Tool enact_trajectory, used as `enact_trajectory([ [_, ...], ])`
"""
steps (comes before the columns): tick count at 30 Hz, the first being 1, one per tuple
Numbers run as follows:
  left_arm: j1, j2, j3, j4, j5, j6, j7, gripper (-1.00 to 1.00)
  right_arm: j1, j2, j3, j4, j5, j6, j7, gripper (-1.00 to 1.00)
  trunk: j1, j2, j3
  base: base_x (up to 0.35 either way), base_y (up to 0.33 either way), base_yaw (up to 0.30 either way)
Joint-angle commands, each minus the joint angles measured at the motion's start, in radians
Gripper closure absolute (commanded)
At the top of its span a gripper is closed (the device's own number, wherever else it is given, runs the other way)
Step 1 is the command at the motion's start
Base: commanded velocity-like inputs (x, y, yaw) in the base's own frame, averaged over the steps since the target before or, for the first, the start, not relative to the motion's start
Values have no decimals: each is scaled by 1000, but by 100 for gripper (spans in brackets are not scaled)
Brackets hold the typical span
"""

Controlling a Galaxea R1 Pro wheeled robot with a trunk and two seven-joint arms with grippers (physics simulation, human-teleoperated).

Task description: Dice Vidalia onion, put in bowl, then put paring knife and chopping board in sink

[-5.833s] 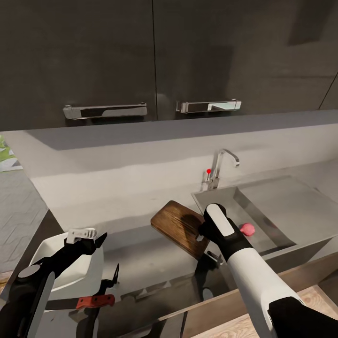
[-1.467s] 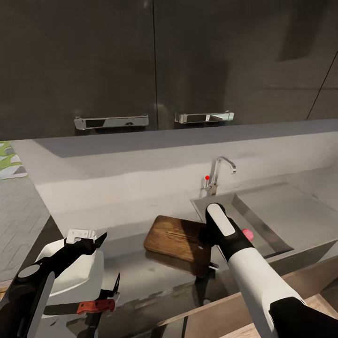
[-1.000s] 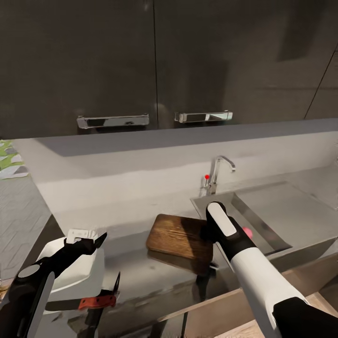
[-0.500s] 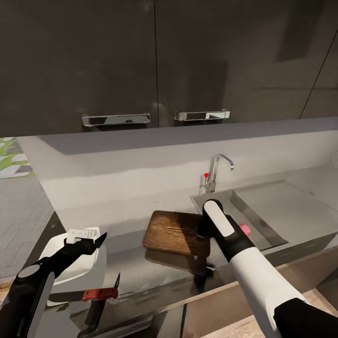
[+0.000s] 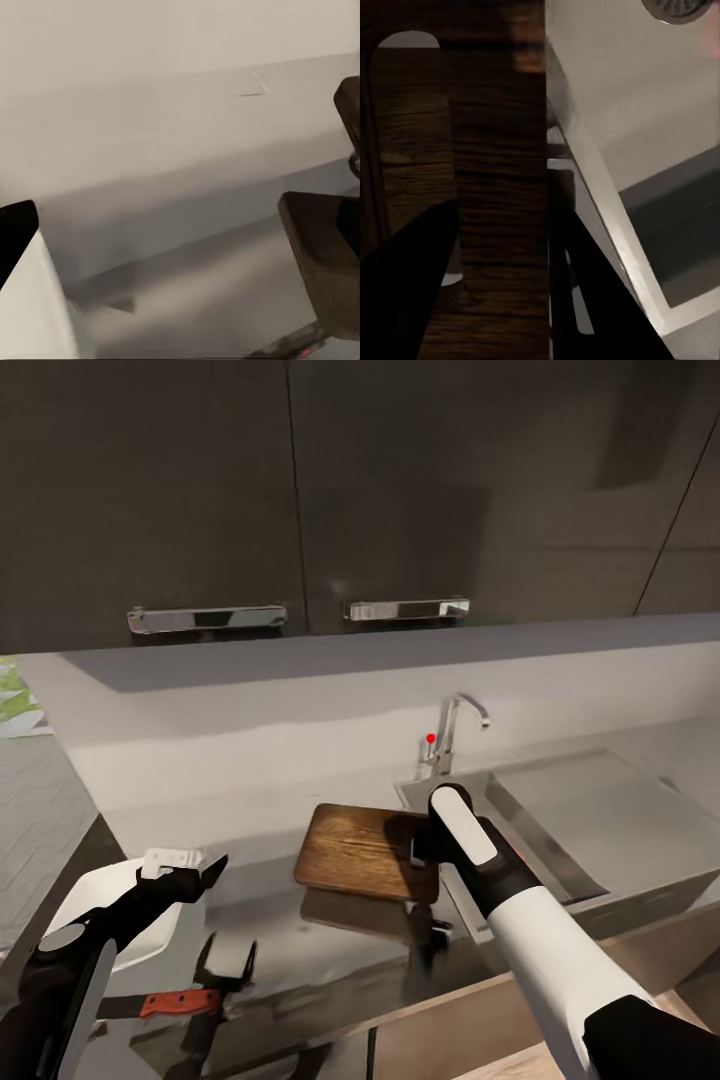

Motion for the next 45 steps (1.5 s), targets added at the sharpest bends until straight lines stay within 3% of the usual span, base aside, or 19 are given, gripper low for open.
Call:
enact_trajectory([
  [1,-1,0,1,-1,1,8,-5,-100,-1,0,2,-1,-9,6,-11,100,1,-2,-2,13,-28,201],
  [10,-1,0,1,-1,1,8,-5,-100,-1,0,18,-1,-10,3,-8,100,1,-2,-2,2,-39,177],
  [26,-1,0,1,-1,1,8,-5,-100,-1,0,26,-1,-12,3,-8,100,1,-2,-2,0,-265,5],
  [35,-1,0,2,-1,1,8,-5,-100,-1,1,27,-1,-12,3,-8,100,1,-2,-2,0,-28,36],
  [45,-1,0,2,-1,1,8,-5,-100,-1,1,27,-1,-12,3,-8,100,1,-2,-2,0,0,239],
])
